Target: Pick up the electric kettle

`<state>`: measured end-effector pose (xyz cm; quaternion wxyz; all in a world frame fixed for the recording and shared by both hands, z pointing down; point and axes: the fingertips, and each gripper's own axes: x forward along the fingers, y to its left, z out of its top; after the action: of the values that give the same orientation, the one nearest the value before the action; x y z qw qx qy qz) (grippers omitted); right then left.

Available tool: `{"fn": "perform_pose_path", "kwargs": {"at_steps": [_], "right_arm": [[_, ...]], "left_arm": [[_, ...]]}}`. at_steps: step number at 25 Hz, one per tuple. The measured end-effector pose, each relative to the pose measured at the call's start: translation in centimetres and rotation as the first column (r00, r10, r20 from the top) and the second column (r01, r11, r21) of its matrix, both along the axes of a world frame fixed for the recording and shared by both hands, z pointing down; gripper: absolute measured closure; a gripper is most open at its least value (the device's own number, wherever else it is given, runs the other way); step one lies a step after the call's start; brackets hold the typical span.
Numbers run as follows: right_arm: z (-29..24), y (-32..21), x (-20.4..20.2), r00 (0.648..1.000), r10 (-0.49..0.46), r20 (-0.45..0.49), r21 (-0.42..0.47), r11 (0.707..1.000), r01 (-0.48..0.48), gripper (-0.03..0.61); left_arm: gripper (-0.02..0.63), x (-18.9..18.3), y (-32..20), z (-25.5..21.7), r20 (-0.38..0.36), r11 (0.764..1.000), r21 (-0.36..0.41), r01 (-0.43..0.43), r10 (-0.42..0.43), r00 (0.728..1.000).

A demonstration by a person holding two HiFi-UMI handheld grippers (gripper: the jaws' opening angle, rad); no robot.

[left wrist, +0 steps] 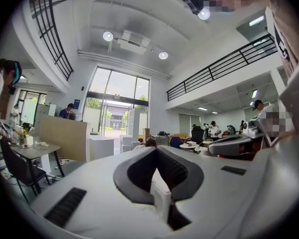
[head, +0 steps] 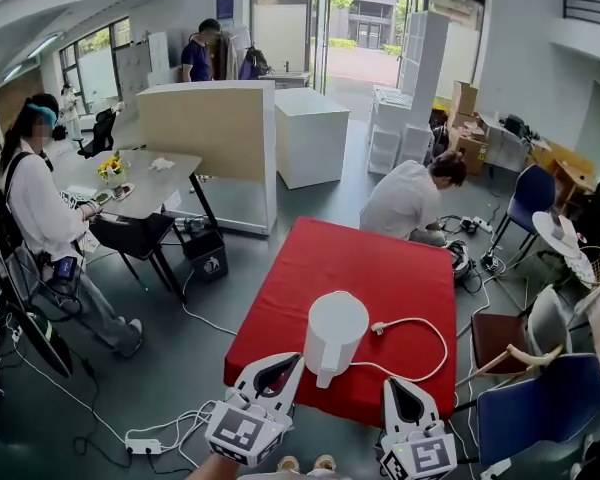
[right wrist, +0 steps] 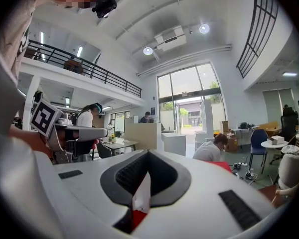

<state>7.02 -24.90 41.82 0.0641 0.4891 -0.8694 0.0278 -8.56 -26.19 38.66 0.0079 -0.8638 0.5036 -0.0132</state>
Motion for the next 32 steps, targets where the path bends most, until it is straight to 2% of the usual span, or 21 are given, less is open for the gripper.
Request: {"fn": "perform_pose_path", "kwargs": {"at_steps": [4, 5, 7, 8, 9, 12, 17, 24, 32], "right_arm": [[0.1, -1.0, 0.3, 1.000, -0.023, 0.008, 0.001, 1.000, 0.023, 0.560], [0.2, -1.2, 0.4, 1.000, -0.027, 0.008, -0.001, 1.000, 0.027, 0.560], [0.5, -1.5, 0.4, 0.999, -0.033, 0.009, -0.007, 0.999, 0.033, 0.560], [0.6, -1.7, 0.4, 0.999, -0.034, 0.010, -0.009, 0.999, 0.034, 0.560], [0.7, -1.7, 0.4, 0.999, -0.035, 0.011, -0.012, 0.999, 0.035, 0.560], [1.1, -2.0, 0.6, 0.999, -0.036, 0.012, -0.020, 0.999, 0.036, 0.560], [1.6, -2.7, 0.8, 0.999, -0.035, 0.011, -0.030, 0.999, 0.035, 0.560], [2.6, -3.7, 1.8, 1.000, -0.016, 0.007, -0.058, 0.998, 0.016, 0.560], [3.7, -5.2, 2.4, 1.000, 0.006, -0.014, -0.085, 0.996, -0.008, 0.560]], "left_arm": [[0.618, 1.1, -0.5, 0.3, -0.005, 0.999, -0.041, -0.013, 0.013, 1.000], [0.601, 1.4, -0.6, 0.4, -0.004, 0.999, -0.043, -0.024, 0.024, 1.000], [0.574, 2.1, -0.8, 0.9, 0.005, 0.996, -0.040, -0.079, 0.080, 0.997], [0.514, 2.5, -0.7, 1.2, 0.007, 0.993, -0.043, -0.114, 0.114, 0.993], [0.407, 2.8, -0.7, 1.5, 0.008, 0.988, -0.051, -0.143, 0.143, 0.990], [0.365, 3.2, -0.7, 2.5, 0.041, 0.981, -0.071, -0.178, 0.181, 0.983], [0.368, 3.9, -1.0, 5.0, 0.085, 0.957, -0.138, -0.254, 0.267, 0.960], [0.370, 4.4, -2.2, 8.9, 0.086, 0.930, -0.201, -0.309, 0.331, 0.940], [0.370, 4.3, -2.7, 15.7, 0.106, 0.876, -0.312, -0.367, 0.415, 0.903]]}}
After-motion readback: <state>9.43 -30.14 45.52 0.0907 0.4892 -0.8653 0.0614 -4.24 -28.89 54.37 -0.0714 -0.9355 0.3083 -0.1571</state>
